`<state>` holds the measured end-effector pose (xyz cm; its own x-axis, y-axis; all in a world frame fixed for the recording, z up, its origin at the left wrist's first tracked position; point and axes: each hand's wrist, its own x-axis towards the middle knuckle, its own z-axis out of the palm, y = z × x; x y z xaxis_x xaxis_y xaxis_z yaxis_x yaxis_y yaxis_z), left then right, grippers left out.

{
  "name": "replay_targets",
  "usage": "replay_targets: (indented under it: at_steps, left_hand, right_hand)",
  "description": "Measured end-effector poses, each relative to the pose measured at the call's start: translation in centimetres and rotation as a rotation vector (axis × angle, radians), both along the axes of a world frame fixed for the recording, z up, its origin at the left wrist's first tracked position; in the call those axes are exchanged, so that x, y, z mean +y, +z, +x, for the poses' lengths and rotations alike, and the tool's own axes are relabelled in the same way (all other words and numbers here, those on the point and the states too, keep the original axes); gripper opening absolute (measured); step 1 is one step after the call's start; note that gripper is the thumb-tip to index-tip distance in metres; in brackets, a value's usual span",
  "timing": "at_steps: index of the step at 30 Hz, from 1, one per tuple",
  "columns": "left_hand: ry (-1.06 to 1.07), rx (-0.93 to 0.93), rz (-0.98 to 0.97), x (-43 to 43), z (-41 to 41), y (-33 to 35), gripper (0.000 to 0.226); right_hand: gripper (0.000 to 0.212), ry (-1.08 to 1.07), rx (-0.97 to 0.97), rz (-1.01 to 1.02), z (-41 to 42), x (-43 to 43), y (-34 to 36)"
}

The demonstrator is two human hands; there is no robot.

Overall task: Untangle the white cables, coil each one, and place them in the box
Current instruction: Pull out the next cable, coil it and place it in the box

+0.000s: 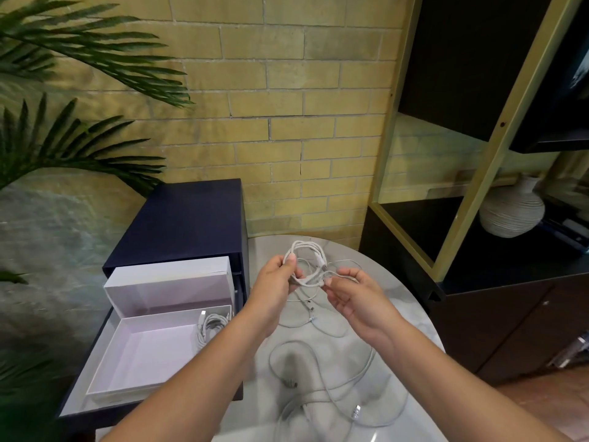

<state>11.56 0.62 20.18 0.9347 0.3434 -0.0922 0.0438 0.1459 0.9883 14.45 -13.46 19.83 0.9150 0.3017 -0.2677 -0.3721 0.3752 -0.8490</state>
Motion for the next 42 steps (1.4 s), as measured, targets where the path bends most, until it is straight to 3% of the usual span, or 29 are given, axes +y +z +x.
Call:
replay_targets:
  at_steps: [6, 11, 15, 19, 24, 26, 28, 34, 38, 42]
  left_hand:
    - [-0.108, 0.011, 0.348, 0.0, -0.3, 0.1, 0.024]
    - [0.073, -0.042, 0.755, -0.3, -0.5, -0.4, 0.022]
    - [0.138, -0.034, 0.906, -0.1, -0.5, -0.9, 0.024]
    - [0.000, -0.033, 0.703, 0.1, -0.5, -0.7, 0.023]
    - [-0.004, 0.046, 0.106, 0.9, -0.1, -1.0, 0.014]
    - [-0.030, 0.074, -0.044, 1.0, -0.2, -0.7, 0.011]
    - [-0.062, 0.124, -0.016, 1.3, -0.1, -0.7, 0.010]
    - [-0.285, 0.268, 0.328, 3.1, -0.4, 0.4, 0.010]
    - [-0.296, 0.228, 0.324, 2.7, -0.2, 0.4, 0.007]
    - [-0.261, 0.252, 0.265, 2.3, 0.2, -0.4, 0.011]
  right_hand:
    - [0.032, 0.061, 0.004, 0.001, 0.8, 0.4, 0.1]
    - [0.030, 0.059, -0.048, 0.104, 0.2, 0.8, 0.4]
    - [0.027, 0.089, -0.076, 0.142, -0.3, 0.8, 0.6]
    - [0.036, 0.161, -0.224, -0.044, -0.6, 0.8, 0.6]
    - [0.033, 0.218, -0.216, -0.039, -0.3, 0.2, 0.4]
    - [0.039, 0.235, -0.243, -0.104, -0.3, 0.1, -0.1]
    - [0.041, 0.217, -0.271, -0.167, -0.1, 0.0, -0.3]
    - [0.040, 0.148, -0.397, -0.390, 1.4, -1.1, 0.0]
    - [0.044, 0.061, -0.542, -0.607, 1.4, -1.4, -0.6]
    - [0.032, -0.019, -0.897, -0.872, 0.2, -1.2, -1.6]
